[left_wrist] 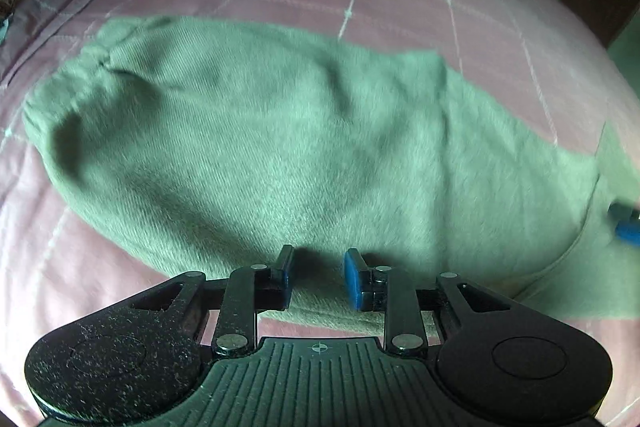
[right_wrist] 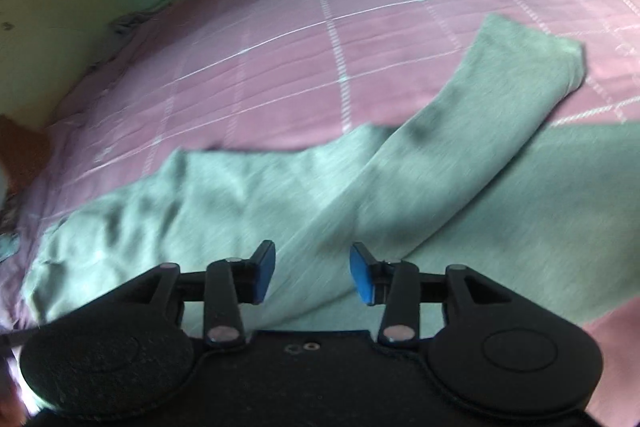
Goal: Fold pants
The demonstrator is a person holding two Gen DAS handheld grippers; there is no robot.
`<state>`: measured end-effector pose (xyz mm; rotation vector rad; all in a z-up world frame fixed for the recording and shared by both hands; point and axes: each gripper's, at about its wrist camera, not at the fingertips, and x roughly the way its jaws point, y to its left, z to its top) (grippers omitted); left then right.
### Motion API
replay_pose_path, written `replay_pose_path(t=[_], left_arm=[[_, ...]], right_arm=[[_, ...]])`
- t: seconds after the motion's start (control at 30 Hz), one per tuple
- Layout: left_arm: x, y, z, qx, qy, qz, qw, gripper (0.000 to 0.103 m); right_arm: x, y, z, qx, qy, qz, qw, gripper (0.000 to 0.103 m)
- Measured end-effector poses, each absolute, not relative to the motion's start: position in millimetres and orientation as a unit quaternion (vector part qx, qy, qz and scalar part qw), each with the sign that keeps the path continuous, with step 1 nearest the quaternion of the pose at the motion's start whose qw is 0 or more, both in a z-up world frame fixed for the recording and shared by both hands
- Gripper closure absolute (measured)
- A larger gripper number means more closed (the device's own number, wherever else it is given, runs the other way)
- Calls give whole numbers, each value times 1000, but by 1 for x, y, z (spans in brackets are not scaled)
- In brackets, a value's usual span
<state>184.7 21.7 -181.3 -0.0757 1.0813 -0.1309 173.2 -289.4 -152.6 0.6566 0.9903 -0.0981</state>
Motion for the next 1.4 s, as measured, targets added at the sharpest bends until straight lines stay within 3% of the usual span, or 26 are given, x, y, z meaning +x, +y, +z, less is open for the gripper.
replay_pose_path(t=[0.1, 0.27, 0.33, 0.4, 0.7, 0.87, 0.97, 1.03, 1.17, 1.2, 1.33, 1.37, 1.4], left_arm=[[174, 13, -184, -12, 491, -58, 869, 76], [173, 18, -182, -28, 487, -56, 871, 75], [173, 20, -183, -34, 485, -60, 872, 75], [174, 21, -184, -38, 483, -65, 872, 75], [172, 24, -185, -39, 477, -77, 875, 75], [171, 20, -184, -27, 476, -73, 876, 75], [169, 20, -175, -27, 472, -68, 879, 75], [166, 16, -168, -28, 466, -67, 882, 75], [164, -4, -167, -20, 470, -77, 879, 75], [164, -8, -169, -20, 474, -76, 877, 75], [165, -15, -179, -14, 480, -63, 875, 74], [165, -15, -180, -13, 480, -63, 875, 74], [166, -14, -180, -12, 481, -64, 874, 74]], right_arm=[[196, -294, -159, 308, 484, -66, 816, 48], [238, -284, -180, 260, 548, -126, 785, 42], [244, -278, -186, 246, 567, -132, 775, 49], [239, -277, -190, 235, 573, -129, 774, 98], [154, -302, -168, 265, 559, -90, 781, 99], [114, -304, -195, 296, 559, -104, 767, 100], [111, -307, -183, 301, 537, -106, 781, 84], [115, -313, -166, 274, 516, -111, 804, 80], [142, -334, -158, 233, 506, -140, 819, 52], [152, -338, -162, 221, 508, -145, 820, 49], [191, -340, -183, 161, 531, -173, 814, 49], [193, -342, -191, 158, 539, -175, 809, 52], [199, -343, -197, 154, 546, -174, 805, 61]])
